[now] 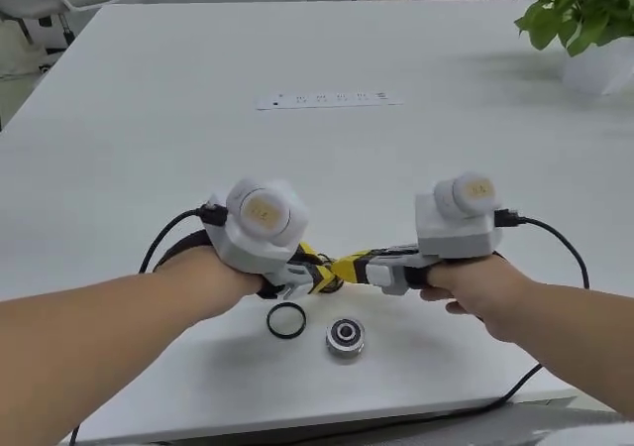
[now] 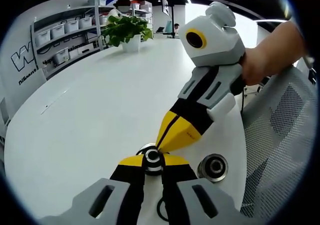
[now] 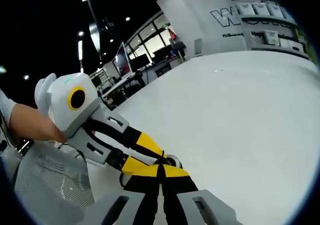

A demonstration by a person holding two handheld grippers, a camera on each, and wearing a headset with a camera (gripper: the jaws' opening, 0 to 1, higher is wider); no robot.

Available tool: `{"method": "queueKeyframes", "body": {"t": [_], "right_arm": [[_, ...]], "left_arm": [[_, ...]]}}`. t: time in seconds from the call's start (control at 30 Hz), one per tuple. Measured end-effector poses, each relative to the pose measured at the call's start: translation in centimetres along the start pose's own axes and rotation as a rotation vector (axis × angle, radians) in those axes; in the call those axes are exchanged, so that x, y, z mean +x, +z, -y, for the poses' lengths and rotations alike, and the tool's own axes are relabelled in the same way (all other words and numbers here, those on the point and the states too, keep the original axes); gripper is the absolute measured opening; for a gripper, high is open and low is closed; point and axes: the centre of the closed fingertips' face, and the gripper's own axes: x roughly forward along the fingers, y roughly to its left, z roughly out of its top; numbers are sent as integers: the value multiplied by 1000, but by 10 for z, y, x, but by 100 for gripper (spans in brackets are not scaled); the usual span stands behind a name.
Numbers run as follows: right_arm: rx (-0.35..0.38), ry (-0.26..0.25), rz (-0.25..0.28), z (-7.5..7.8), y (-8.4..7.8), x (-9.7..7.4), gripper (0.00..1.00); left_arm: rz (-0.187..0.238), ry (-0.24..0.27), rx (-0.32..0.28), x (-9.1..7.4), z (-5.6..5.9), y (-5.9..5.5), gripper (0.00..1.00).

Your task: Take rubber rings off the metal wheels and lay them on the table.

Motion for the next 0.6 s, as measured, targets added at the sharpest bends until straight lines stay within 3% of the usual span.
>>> {"method": "queueKeyframes", "body": {"t": [0.2,0.3,0.6], "right_arm": [[0,-8,-6,1,-1,-1,0],[1,-7,-4,1,0,-2,0],[15,10,16,-4,5,-4,0]], "left_arm": [[13,-9,2,-2,0,-1,9],[8,-19,6,-5,1,-2,15],[50,-37,19,-26,8,1,24]]}}
